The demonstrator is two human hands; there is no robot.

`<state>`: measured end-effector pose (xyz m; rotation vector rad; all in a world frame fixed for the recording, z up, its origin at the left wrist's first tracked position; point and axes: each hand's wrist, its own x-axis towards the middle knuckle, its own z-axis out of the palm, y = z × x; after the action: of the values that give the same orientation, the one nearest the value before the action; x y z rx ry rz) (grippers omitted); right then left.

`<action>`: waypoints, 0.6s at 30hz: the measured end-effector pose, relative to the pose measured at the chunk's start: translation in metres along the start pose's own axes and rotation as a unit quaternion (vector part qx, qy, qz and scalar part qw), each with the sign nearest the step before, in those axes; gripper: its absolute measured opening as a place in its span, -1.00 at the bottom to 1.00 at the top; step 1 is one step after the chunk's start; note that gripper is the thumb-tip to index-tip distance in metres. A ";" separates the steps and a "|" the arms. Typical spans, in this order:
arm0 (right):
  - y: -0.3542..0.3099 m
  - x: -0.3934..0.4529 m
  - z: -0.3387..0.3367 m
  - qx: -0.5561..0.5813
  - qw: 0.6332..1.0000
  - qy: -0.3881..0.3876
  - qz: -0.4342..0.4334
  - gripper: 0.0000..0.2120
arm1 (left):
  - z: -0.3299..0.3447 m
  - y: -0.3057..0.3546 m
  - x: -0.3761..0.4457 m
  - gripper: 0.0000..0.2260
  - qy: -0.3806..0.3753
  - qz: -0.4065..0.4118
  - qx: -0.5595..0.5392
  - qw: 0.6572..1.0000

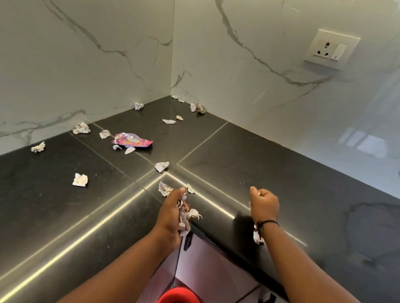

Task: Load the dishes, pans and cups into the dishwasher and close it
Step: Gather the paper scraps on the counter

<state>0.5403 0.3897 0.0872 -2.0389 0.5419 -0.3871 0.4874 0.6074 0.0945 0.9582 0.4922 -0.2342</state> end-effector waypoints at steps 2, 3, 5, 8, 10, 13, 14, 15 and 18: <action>0.000 0.004 -0.014 0.098 0.994 0.036 0.042 -0.64 | -0.002 -0.011 -0.019 -0.77 0.005 0.010 0.017 1.000; -0.002 0.006 -0.020 0.141 0.987 0.055 0.055 -0.64 | -0.003 -0.016 -0.030 -0.77 0.009 0.014 0.021 1.000; -0.001 0.006 -0.035 0.147 0.986 0.078 0.026 -0.63 | -0.006 -0.030 -0.048 -0.79 0.016 0.020 0.010 1.000; 0.026 -0.010 -0.044 -0.029 0.991 0.000 -0.127 -0.66 | -0.014 -0.059 -0.066 -0.78 0.044 0.016 -0.024 0.999; 0.054 -0.034 -0.041 -0.235 0.940 -0.079 -0.232 -0.77 | -0.022 -0.084 -0.073 -0.75 0.060 -0.006 -0.038 0.997; 0.071 -0.048 -0.033 -0.348 0.889 -0.102 -0.279 -0.77 | -0.032 -0.116 -0.083 -0.75 0.071 -0.028 -0.024 0.997; 0.067 -0.047 -0.032 -0.349 0.891 -0.102 -0.272 -0.76 | -0.035 -0.123 -0.086 -0.75 0.070 -0.034 -0.019 0.997; 0.063 -0.046 -0.031 -0.354 0.893 -0.103 -0.259 -0.74 | -0.037 -0.130 -0.090 -0.76 0.074 -0.039 -0.010 0.996; 0.058 -0.040 -0.027 -0.372 0.898 -0.099 -0.212 -0.71 | -0.048 -0.145 -0.097 -0.75 0.091 -0.039 0.016 0.995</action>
<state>0.4801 0.3650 0.0480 -2.9160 0.0997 -0.2331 0.3309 0.5634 0.0154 0.9975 0.6954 -0.2264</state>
